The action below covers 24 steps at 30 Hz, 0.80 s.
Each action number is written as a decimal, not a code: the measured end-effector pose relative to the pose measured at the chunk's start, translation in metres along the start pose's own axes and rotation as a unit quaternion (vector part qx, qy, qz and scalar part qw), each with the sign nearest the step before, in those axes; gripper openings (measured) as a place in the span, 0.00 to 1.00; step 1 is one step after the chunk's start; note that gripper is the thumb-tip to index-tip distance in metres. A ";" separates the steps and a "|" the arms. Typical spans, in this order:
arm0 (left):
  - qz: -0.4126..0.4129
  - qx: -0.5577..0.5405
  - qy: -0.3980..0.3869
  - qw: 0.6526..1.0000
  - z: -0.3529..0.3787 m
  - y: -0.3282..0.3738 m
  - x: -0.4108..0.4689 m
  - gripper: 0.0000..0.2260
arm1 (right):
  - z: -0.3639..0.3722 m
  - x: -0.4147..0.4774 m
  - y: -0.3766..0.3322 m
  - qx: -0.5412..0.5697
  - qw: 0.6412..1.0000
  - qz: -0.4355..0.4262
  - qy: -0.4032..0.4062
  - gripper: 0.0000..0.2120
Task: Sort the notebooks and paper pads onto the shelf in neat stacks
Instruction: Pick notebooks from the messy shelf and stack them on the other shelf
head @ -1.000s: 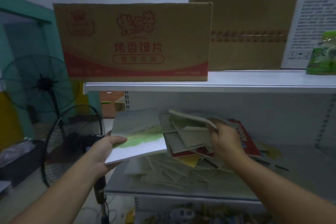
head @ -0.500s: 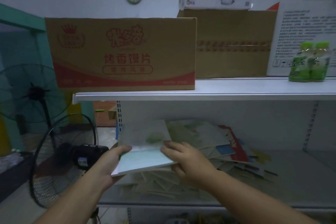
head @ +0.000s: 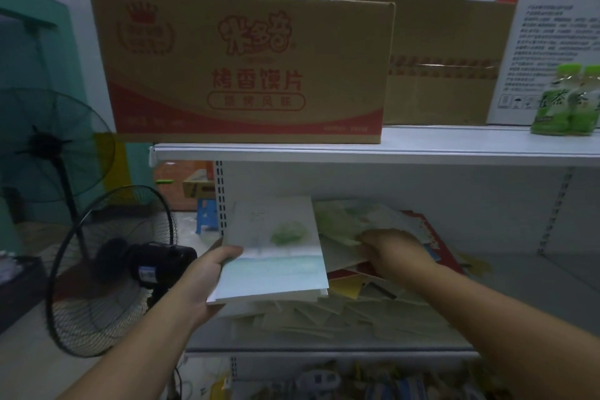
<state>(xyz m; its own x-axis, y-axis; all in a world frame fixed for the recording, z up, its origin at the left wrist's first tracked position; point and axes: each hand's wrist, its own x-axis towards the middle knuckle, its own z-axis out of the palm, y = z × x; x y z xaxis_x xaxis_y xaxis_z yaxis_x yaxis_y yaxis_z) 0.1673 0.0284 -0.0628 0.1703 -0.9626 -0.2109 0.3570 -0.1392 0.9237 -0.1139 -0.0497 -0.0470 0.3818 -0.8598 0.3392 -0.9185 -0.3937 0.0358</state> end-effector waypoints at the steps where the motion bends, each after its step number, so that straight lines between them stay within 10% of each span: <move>1: 0.002 0.010 -0.004 1.000 -0.003 0.000 0.002 0.13 | 0.000 0.000 0.002 0.035 0.999 0.026 0.024 0.14; 9: 0.011 0.048 -0.041 0.998 0.002 0.005 -0.001 0.11 | -0.007 -0.004 0.031 0.383 0.865 0.246 0.210 0.07; 14: 0.017 0.090 -0.044 0.995 0.034 -0.002 -0.020 0.09 | -0.021 -0.040 0.070 0.580 0.714 0.255 0.298 0.10; 19: 0.067 0.141 -0.096 0.983 0.118 -0.027 -0.041 0.10 | -0.035 -0.100 0.102 0.643 0.714 0.126 0.246 0.19; 24: 0.063 0.127 -0.148 0.979 0.240 -0.081 -0.058 0.26 | -0.028 -0.168 0.167 0.563 0.795 0.051 0.220 0.20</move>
<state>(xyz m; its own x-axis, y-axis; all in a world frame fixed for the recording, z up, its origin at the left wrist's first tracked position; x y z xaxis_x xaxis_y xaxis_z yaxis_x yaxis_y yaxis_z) -0.0915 0.0396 -0.0488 -0.0888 -0.9958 -0.0229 0.1039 -0.0321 0.9941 -0.3345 0.0384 -0.0713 0.0112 -0.8060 0.5918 -0.1734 -0.5845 -0.7927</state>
